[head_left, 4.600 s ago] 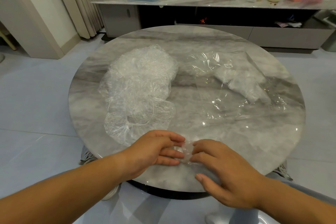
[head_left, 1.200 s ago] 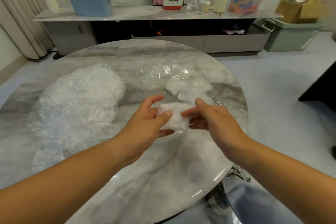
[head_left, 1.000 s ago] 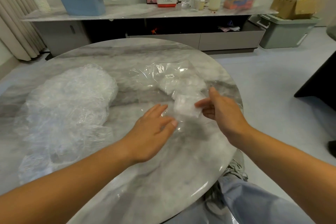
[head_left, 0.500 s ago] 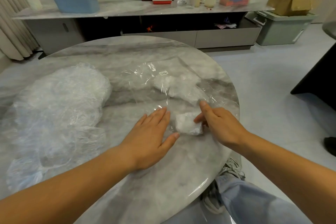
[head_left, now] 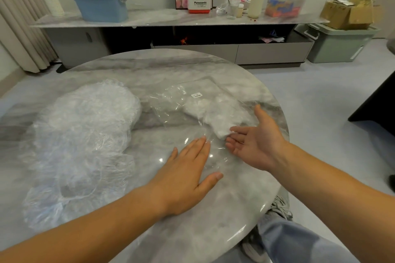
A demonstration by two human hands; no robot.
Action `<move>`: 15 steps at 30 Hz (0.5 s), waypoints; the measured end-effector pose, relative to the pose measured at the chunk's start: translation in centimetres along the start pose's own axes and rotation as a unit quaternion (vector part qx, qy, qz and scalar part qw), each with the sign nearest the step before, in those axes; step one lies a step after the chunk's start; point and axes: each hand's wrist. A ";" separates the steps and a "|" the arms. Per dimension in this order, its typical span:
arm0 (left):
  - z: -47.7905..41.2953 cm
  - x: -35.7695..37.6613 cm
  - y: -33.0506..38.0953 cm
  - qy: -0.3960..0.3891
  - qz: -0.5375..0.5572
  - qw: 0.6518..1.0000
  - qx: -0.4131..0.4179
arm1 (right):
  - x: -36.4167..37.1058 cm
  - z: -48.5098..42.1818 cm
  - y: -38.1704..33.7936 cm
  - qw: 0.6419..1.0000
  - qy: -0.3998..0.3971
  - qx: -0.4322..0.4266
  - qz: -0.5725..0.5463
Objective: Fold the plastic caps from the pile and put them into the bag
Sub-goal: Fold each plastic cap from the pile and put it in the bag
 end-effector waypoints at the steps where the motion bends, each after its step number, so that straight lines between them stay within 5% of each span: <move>1: 0.0 0.0 0.0 0.001 0.001 1.000 0.004 | 0.3 -0.2 0.1 0.999 0.020 -0.012 -0.023; 9: -0.1 0.3 -0.8 -0.004 -0.018 1.000 0.019 | 1.1 -1.5 0.8 0.986 0.106 -0.073 -0.107; 15: 0.2 0.2 -1.6 -0.019 -0.026 0.999 0.026 | -0.1 -2.2 0.9 0.990 0.068 -0.056 -0.109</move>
Point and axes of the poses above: each hand's wrist, its own z-axis away from the middle knuckle, its own x-axis out of the palm, y = z × x, and after that the axes turned 1 degree about z, right-handed
